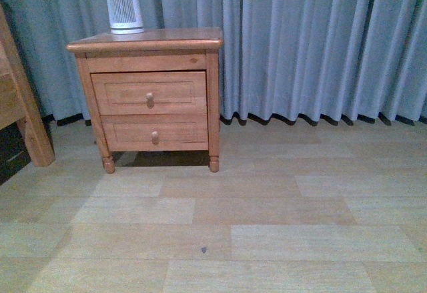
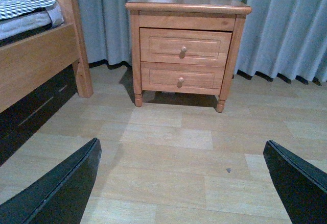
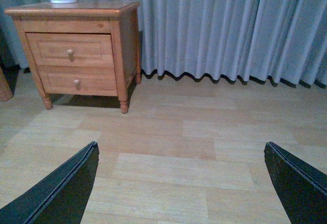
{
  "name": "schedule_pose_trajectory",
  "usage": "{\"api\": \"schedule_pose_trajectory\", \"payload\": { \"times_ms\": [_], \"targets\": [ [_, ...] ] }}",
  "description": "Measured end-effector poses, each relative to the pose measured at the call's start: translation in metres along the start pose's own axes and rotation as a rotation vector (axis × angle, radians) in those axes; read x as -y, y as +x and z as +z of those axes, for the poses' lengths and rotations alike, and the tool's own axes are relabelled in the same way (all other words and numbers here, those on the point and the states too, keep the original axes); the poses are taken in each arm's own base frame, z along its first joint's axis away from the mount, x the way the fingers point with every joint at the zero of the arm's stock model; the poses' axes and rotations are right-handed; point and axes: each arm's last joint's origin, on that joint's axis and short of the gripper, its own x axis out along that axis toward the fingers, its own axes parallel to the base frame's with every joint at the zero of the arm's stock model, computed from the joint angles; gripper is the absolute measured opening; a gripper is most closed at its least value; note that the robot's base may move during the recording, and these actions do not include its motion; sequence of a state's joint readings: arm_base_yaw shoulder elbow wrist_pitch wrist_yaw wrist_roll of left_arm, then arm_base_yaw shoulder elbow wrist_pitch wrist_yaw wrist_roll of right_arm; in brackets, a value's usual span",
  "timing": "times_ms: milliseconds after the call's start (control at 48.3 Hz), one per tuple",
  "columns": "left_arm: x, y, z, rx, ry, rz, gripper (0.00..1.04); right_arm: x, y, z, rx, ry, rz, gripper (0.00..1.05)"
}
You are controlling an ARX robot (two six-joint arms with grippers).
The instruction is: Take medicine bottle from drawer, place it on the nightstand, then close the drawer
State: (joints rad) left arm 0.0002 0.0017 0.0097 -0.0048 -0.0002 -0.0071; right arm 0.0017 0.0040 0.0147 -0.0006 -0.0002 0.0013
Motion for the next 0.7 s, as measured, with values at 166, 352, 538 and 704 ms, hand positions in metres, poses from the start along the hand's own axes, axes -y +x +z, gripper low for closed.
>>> {"api": "schedule_pose_trajectory", "payload": {
  "times_ms": [166,352,538,704],
  "targets": [
    [0.0000,0.0000,0.0001,0.000,0.000,0.000,0.98,0.0000,0.0000,0.0000,0.000,0.000,0.000,0.98],
    [0.0000,0.0000,0.0000,0.000,0.000,0.000,0.98,0.0000,0.0000,0.0000,0.000,0.000,0.000,0.98],
    [0.0000,0.0000,0.0001,0.000,0.000,0.000,0.98,0.0000,0.0000,0.0000,0.000,0.000,0.000,0.98],
    [0.0000,0.0000,0.0001,0.000,0.000,0.000,0.98,0.0000,0.0000,0.0000,0.000,0.000,0.000,0.98]
  ]
}}
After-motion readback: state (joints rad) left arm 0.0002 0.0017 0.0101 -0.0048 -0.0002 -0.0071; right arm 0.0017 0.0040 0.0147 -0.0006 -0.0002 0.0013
